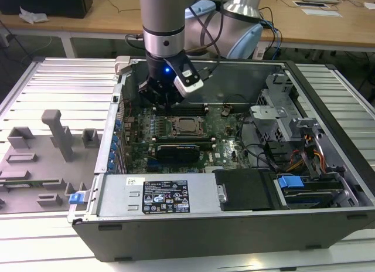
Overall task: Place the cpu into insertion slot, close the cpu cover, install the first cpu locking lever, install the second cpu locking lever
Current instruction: 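Install the first cpu locking lever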
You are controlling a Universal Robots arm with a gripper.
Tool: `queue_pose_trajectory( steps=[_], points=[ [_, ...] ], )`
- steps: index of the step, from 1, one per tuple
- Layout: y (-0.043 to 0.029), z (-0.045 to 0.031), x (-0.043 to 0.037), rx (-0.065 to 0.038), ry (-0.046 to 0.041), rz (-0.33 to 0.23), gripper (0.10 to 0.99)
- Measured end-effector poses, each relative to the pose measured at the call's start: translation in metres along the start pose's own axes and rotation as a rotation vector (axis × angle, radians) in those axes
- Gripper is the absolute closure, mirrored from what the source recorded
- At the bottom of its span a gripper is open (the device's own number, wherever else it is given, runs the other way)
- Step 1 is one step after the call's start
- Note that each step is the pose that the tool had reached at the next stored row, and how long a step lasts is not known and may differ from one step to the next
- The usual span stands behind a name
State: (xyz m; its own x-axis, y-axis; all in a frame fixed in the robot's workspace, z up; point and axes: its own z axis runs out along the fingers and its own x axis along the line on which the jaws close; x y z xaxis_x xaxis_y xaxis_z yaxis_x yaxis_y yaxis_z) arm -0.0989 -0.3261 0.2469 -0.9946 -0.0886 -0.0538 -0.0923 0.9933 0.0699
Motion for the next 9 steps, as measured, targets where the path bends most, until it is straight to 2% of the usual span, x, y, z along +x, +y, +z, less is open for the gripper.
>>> queue_pose_trajectory(
  steps=[1,2,4,6,7,9],
  points=[
    [0.0001,0.0,0.001,-0.007,-0.0006,0.0,0.98],
    [0.0002,0.0,0.0021,-0.027,-0.0024,0.001,0.98],
    [0.0002,0.0,0.0033,-0.051,-0.0048,0.002,0.98],
    [0.0003,-0.0001,0.0048,-0.082,-0.0076,0.004,0.98],
    [0.0003,-0.0001,0.0061,-0.106,-0.0099,0.005,0.98],
    [0.0005,-0.0001,0.0077,-0.126,-0.0117,0.006,0.98]
  ],
)
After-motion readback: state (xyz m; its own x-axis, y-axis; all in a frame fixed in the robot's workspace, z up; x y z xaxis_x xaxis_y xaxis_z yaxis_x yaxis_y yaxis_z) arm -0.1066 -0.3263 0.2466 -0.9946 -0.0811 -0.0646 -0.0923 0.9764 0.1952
